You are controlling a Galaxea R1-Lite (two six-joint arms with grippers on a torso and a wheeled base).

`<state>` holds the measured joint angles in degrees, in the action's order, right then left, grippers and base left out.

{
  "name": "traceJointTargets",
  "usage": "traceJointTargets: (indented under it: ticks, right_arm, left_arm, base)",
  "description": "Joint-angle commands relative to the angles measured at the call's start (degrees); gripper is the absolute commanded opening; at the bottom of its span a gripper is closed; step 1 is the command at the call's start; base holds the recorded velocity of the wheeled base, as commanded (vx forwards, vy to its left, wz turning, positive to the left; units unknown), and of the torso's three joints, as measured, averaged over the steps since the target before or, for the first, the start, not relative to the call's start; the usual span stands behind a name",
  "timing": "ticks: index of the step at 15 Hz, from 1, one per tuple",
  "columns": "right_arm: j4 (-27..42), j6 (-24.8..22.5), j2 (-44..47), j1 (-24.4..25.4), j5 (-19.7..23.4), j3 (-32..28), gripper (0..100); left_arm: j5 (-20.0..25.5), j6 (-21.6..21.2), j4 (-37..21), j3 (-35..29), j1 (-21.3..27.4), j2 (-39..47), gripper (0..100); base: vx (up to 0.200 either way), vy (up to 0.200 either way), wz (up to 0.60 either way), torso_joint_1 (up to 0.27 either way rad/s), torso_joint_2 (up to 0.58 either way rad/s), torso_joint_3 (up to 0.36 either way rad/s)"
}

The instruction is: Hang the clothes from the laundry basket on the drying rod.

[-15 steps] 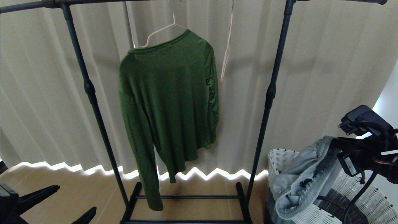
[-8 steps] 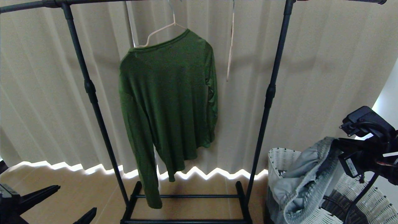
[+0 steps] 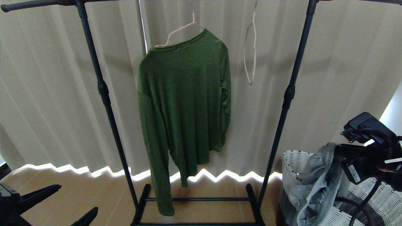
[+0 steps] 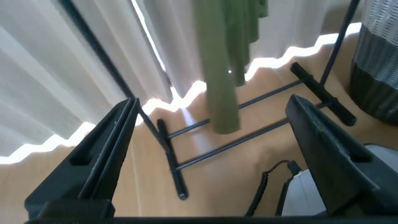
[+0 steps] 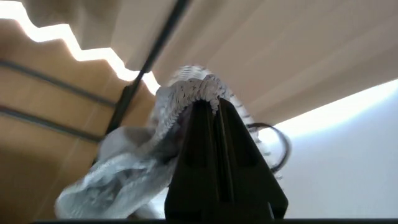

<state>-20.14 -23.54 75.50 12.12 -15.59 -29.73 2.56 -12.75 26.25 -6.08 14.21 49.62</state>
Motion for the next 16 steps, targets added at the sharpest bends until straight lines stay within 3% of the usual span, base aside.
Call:
traceJointTargets:
  ticks: [1, 9, 11, 14, 16]
  right_arm:
    - [-0.08, -0.01, 0.00, 0.01, 0.04, 0.47, 0]
    - [-0.08, 2.09, 1.06, 0.63, 3.73, 0.99, 0]
    - [-0.08, 7.63, 0.70, 4.76, 6.10, 0.20, 0]
    - [0.01, 19.94, 1.76, 13.28, 6.10, -4.28, 0]
    - [0.01, 22.92, 2.02, 16.01, 6.36, -9.11, 0]
  left_arm:
    - [-0.01, 0.10, 0.03, -0.25, -0.06, 0.04, 100]
    - [0.34, -0.17, 0.03, -1.39, 1.96, 0.39, 100]
    - [1.92, -0.08, 0.03, -2.35, 3.36, 2.59, 100]
    - [2.80, 1.24, 0.03, -8.16, 6.53, 6.90, 100]
    - [2.71, 8.09, 0.03, -13.78, 14.53, 9.89, 100]
  base:
    - [0.000, 0.200, 0.00, -0.002, 0.00, 0.002]
    - [0.000, 0.000, 0.00, 0.000, 0.00, 0.000]
    - [0.000, 0.000, 0.00, 0.000, 0.00, 0.000]
    - [0.000, 0.000, 0.00, 0.000, 0.00, 0.000]
    - [0.000, 0.000, 0.00, 0.000, 0.00, 0.000]
